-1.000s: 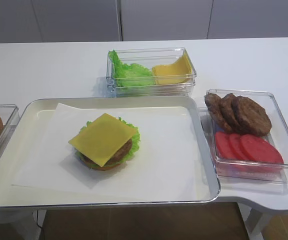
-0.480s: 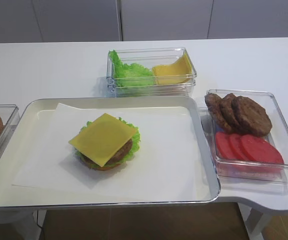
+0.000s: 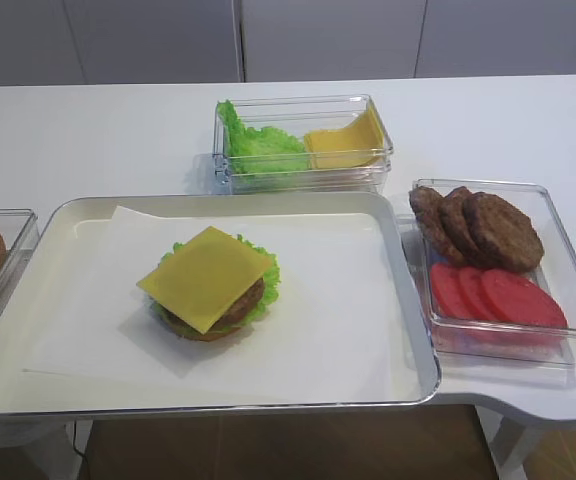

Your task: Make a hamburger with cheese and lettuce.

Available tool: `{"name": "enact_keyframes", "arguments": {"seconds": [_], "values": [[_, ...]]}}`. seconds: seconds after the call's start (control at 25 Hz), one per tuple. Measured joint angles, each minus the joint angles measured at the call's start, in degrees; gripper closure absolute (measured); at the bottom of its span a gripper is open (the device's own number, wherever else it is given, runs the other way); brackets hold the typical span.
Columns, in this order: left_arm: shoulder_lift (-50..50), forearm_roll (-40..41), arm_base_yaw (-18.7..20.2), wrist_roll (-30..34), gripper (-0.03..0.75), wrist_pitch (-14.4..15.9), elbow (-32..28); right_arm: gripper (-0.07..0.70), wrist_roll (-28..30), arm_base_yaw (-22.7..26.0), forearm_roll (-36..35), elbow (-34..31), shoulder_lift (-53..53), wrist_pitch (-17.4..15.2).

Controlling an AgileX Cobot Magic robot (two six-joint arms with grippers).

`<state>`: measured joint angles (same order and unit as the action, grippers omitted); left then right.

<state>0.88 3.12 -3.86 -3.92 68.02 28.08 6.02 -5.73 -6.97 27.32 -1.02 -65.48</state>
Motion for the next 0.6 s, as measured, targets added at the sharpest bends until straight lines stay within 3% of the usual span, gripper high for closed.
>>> {"name": "enact_keyframes", "arguments": {"seconds": [0.6], "values": [[0.0, 0.0, 0.0, 0.0, 0.371, 0.0, 0.0, 0.223, 0.0, 0.0, 0.0, 0.0, 0.0, 0.0]]}}
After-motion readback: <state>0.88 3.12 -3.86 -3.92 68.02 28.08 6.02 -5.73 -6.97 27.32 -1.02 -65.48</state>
